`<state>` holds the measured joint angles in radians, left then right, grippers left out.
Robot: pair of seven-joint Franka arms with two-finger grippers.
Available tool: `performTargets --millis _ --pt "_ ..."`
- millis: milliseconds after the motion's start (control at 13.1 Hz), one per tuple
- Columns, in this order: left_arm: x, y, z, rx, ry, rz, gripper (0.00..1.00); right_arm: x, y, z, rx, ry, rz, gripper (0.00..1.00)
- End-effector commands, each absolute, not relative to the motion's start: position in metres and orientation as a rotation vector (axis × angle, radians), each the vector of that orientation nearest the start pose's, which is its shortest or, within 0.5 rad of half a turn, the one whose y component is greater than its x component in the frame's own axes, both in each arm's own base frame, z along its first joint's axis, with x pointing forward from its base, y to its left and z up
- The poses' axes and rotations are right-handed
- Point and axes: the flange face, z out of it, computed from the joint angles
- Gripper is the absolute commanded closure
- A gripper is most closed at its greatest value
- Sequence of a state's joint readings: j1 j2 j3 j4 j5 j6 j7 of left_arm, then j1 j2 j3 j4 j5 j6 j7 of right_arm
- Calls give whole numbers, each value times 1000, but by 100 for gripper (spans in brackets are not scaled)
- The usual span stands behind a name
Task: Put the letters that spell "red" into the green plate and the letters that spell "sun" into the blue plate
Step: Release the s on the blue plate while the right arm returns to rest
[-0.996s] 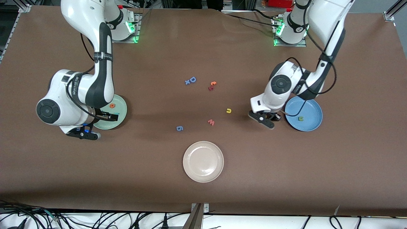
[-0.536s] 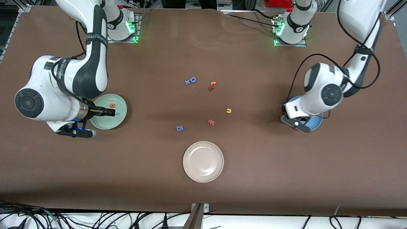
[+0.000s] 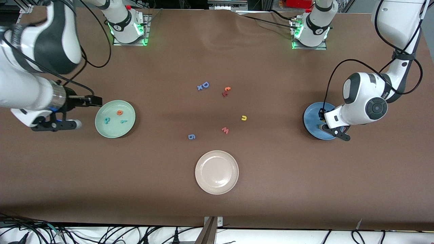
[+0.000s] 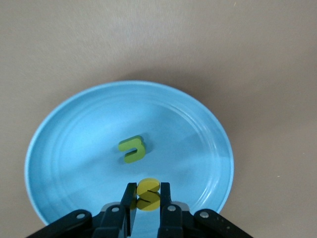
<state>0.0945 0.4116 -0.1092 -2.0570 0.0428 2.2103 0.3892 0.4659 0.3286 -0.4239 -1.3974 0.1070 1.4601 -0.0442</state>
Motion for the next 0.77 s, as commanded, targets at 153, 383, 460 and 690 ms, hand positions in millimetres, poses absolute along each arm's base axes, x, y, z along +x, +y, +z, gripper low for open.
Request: performTargets --millis 153,383,460,690 --pt "561 -7 195 -3136 676 444 70 579 44 557 -3115 -157 335 0" --pt "562 -8 199 -3138 669 440 67 537 7 552 -3100 -37 346 0" --pt "565 -12 205 -3137 665 428 67 536 9 551 -3100 -44 344 0" --pt "570 -66 245 -3106 773 322 1 547 -20 567 -3123 14 228 0"
